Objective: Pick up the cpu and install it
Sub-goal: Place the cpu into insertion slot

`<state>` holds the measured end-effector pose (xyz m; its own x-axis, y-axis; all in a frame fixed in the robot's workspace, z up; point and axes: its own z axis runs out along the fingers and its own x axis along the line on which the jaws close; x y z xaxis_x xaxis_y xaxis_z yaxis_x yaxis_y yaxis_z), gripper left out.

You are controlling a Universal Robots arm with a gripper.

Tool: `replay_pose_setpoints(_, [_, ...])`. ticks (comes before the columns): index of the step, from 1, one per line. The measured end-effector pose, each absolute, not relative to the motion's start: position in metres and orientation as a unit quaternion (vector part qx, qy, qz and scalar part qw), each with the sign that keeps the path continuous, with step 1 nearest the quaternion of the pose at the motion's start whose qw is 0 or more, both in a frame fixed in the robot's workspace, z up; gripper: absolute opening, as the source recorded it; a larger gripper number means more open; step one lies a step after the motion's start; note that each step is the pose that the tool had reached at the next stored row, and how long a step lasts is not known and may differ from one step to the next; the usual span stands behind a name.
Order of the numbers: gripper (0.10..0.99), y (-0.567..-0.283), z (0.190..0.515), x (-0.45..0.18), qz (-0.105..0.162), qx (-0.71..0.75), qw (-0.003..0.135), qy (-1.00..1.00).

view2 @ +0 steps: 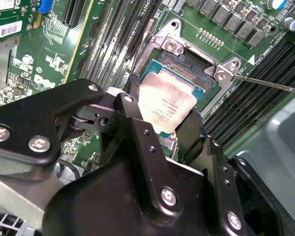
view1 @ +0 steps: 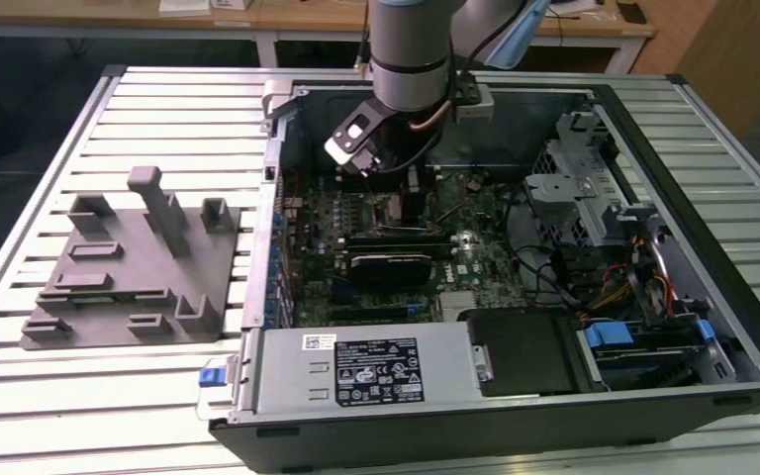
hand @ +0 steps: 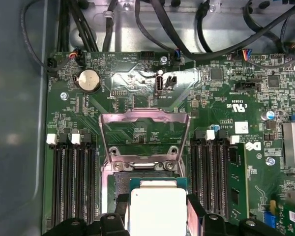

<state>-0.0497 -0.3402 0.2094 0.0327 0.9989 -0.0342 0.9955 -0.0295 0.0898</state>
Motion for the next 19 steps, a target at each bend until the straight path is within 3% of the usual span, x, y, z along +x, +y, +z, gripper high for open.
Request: replay_pose_setpoints(19, [0.541, -0.335, 0.198, -0.050, 0.018, 0.720, 0.044, 0.693])
